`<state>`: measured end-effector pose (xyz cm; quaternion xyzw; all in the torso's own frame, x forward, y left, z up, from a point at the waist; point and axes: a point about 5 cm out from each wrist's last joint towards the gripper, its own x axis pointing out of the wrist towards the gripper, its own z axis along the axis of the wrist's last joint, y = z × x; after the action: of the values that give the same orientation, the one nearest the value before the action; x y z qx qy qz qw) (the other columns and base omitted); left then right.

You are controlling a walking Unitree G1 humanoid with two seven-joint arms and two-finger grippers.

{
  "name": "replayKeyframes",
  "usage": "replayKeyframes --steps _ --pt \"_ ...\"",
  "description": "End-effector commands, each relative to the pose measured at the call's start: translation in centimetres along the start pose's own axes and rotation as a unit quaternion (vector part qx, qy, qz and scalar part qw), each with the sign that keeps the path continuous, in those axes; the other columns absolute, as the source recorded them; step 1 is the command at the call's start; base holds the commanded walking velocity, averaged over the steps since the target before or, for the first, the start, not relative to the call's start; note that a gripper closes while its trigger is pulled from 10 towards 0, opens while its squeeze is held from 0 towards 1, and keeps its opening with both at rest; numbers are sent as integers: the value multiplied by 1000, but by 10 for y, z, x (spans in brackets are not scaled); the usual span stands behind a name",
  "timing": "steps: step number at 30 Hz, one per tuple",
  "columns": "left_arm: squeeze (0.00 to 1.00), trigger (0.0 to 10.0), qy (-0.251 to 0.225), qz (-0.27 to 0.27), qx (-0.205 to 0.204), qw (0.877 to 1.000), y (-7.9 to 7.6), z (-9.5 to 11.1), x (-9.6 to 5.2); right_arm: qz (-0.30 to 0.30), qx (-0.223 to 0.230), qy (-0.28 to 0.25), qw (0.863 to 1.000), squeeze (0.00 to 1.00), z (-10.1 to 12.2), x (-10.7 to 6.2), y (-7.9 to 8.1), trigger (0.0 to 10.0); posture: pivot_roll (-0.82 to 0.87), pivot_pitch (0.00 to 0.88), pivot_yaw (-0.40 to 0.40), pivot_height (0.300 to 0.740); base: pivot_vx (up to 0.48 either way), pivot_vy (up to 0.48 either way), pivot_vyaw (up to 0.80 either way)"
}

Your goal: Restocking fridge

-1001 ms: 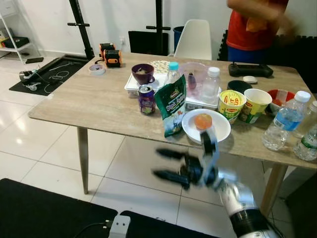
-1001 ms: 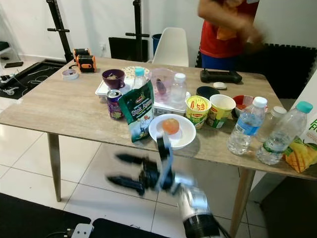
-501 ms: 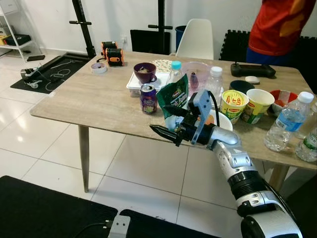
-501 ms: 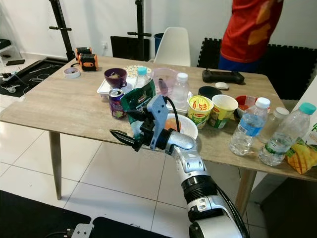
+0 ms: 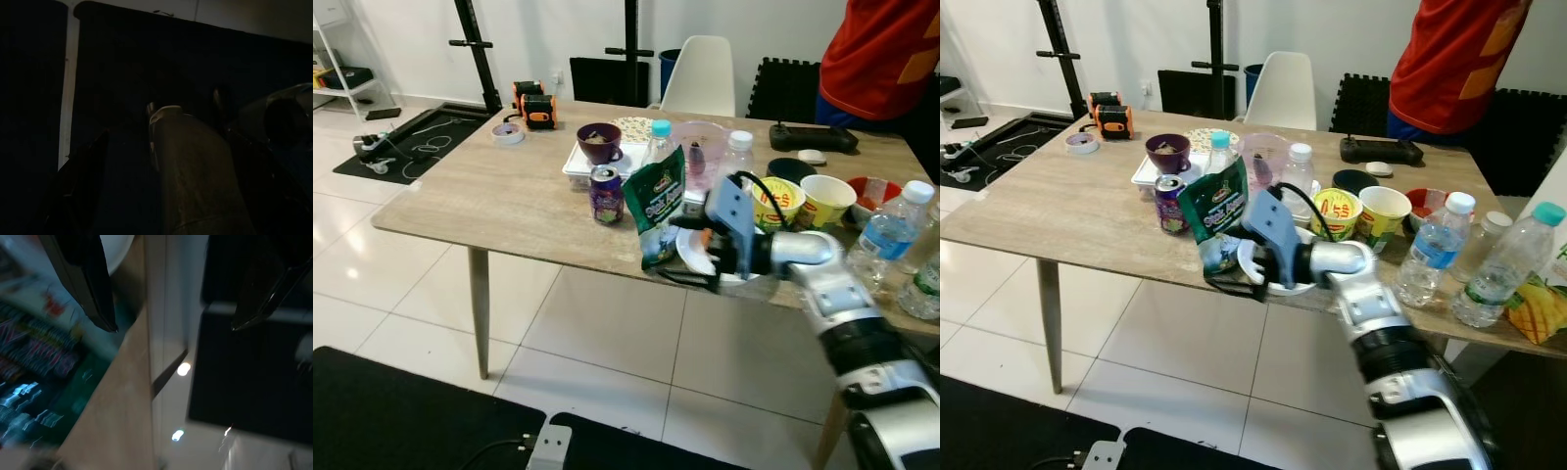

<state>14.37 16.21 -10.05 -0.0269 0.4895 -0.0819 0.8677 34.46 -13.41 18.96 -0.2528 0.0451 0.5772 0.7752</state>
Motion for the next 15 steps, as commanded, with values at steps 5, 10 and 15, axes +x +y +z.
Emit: replayKeyframes --steps 5,10,15 --pt "0 10000 7 -3 -3 1000 -3 -4 0 4 10 145 989 0 -36 -8 1 10000 -63 37 -34 740 0 0 0" --pt "0 10000 7 -3 -3 1000 -3 -4 0 -25 12 182 983 0 -43 -5 -3 10000 -61 38 -32 740 0 0 0" --pt "0 10000 7 -3 -4 1000 -3 -4 0 -58 15 214 975 0 -52 4 -4 10000 -62 38 -33 740 0 0 0"
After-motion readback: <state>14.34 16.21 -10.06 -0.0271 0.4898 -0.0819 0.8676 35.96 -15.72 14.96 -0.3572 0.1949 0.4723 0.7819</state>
